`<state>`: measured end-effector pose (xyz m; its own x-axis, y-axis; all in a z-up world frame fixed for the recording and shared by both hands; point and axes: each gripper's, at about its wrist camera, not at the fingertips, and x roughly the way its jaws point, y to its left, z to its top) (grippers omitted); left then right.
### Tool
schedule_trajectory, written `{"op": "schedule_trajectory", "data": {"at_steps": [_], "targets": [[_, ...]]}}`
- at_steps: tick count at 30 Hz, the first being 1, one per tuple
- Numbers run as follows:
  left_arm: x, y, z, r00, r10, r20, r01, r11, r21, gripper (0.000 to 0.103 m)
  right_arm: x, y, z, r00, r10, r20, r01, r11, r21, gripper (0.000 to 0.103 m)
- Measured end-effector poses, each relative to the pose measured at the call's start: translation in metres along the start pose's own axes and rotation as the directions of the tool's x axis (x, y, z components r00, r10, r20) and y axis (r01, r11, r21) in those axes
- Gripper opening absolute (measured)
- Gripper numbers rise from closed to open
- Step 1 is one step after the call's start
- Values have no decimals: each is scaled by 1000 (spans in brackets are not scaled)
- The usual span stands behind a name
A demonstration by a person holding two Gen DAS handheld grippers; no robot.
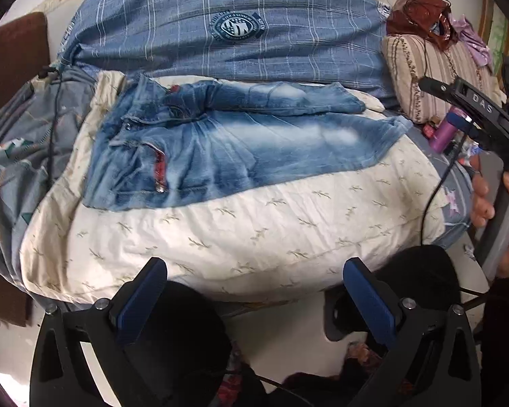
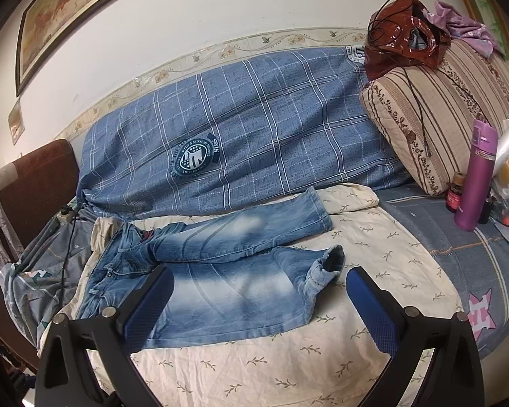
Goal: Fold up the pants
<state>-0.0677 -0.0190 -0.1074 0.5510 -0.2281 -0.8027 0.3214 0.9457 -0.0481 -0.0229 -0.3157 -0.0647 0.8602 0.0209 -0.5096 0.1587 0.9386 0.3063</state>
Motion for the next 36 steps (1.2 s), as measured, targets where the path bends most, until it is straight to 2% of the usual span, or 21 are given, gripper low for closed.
{"op": "schedule_trajectory", "data": {"at_steps": [3, 5, 7, 9, 11, 14, 16, 19, 21, 22, 23, 24, 26, 27, 29, 32, 36], "targets": [[1, 7, 4, 999, 27, 22, -27, 1000, 1, 103, 11, -8, -4, 1000, 10, -21, -10, 1000, 13, 103], [0, 16, 8, 998, 51, 47, -51, 999, -13, 103, 23, -22, -8, 998, -32, -57, 34, 999, 29, 103], [0, 24, 13, 994, 77, 76, -76, 997, -18, 103, 37, -47, -10, 994, -40, -100, 49, 995, 92, 103], [2, 34, 24, 985, 140, 104, -139, 990, -20, 103, 52, -75, -11, 989, -23, -149, 50, 981, 185, 103], [6, 49, 35, 978, 184, 102, -179, 982, -54, 103, 64, -101, -11, 984, 38, -176, 18, 952, 304, 102], [10, 80, 46, 973, 221, 62, -208, 963, -169, 103, 83, -131, -15, 975, 157, -156, -62, 870, 490, 101], [13, 96, 47, 969, 246, 37, -232, 947, -223, 103, 100, -138, -17, 963, 212, -170, -85, 830, 552, 100], [19, 117, 44, 961, 275, -12, -268, 925, -270, 103, 120, -133, -22, 948, 262, -183, -106, 797, 594, 97], [26, 134, 41, 958, 280, -58, -283, 906, -313, 103, 131, -127, -24, 940, 281, -194, -111, 790, 603, 86], [29, 143, 40, 959, 274, -75, -283, 896, -343, 103, 139, -122, -24, 936, 281, -214, -102, 796, 597, 81], [32, 155, 37, 954, 281, -99, -298, 879, -372, 102, 143, -119, -25, 933, 276, -230, -94, 805, 586, 67], [35, 162, 35, 950, 291, -117, -313, 868, -386, 101, 147, -114, -24, 932, 266, -247, -85, 820, 566, 42], [39, 179, 29, 941, 305, -146, -338, 846, -412, 91, 153, -102, -23, 927, 223, -301, -49, 869, 492, 23], [43, 185, 26, 939, 304, -159, -343, 839, -423, 88, 152, -99, -23, 931, 195, -309, -31, 885, 464, 18], [50, 201, 21, 942, 278, -189, -335, 823, -458, 76, 142, -91, -19, 947, 130, -294, -4, 919, 395, 14], [59, 216, 17, 960, 215, -181, -279, 811, -515, 75, 124, -90, -14, 967, 33, -251, 51, 945, 322, 12], [71, 221, 17, 969, 183, -168, -245, 810, -533, 75, 106, -108, -16, 974, -35, -222, 105, 944, 313, 12]]}}
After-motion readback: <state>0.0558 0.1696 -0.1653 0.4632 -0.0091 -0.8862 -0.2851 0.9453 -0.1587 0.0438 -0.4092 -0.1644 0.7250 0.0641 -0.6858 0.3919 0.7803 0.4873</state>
